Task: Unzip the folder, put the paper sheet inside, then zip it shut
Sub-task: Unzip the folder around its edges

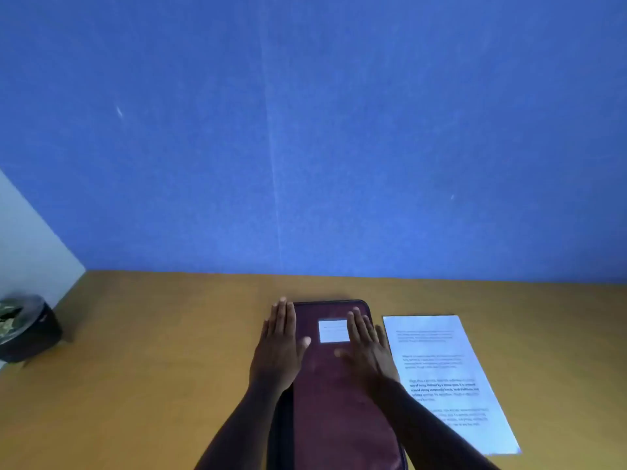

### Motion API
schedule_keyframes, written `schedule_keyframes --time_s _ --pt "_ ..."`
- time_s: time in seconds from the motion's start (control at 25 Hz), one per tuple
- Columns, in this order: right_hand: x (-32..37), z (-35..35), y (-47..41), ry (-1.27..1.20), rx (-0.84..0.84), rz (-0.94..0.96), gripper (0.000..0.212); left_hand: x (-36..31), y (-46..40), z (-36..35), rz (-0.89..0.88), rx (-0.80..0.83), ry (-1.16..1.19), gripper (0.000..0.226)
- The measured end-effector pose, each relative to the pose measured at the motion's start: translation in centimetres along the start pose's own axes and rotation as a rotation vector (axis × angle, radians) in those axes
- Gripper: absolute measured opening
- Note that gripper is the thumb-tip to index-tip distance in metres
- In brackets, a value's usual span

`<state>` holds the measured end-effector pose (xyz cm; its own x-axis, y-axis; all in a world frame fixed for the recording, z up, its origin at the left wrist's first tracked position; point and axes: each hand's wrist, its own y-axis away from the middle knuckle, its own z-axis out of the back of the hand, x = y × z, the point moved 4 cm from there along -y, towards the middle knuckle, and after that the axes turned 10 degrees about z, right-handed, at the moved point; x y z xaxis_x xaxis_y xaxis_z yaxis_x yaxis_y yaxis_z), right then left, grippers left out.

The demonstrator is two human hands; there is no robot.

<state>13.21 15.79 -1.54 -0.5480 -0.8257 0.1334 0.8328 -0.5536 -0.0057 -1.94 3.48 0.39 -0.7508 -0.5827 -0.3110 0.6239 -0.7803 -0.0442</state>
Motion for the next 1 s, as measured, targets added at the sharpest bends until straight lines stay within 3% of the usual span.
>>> schedule_keyframes --time_s 0.4,0.68,1.0 --pt "-0.9 -3.7 -2.2 -0.105 0.197 0.049 0.077 2.1 -1.8 -5.1 0.207 0.249 0.018 0.083" --pt "-1.0 -5.1 -4.6 -0.095 0.184 0.086 0.069 2.9 -4.0 -6.0 0.293 0.383 0.048 0.089" --pt "-1.2 -4.6 -9.4 -0.072 0.115 0.058 0.039 3.9 -6.2 -7.3 0.413 0.514 0.122 0.108"
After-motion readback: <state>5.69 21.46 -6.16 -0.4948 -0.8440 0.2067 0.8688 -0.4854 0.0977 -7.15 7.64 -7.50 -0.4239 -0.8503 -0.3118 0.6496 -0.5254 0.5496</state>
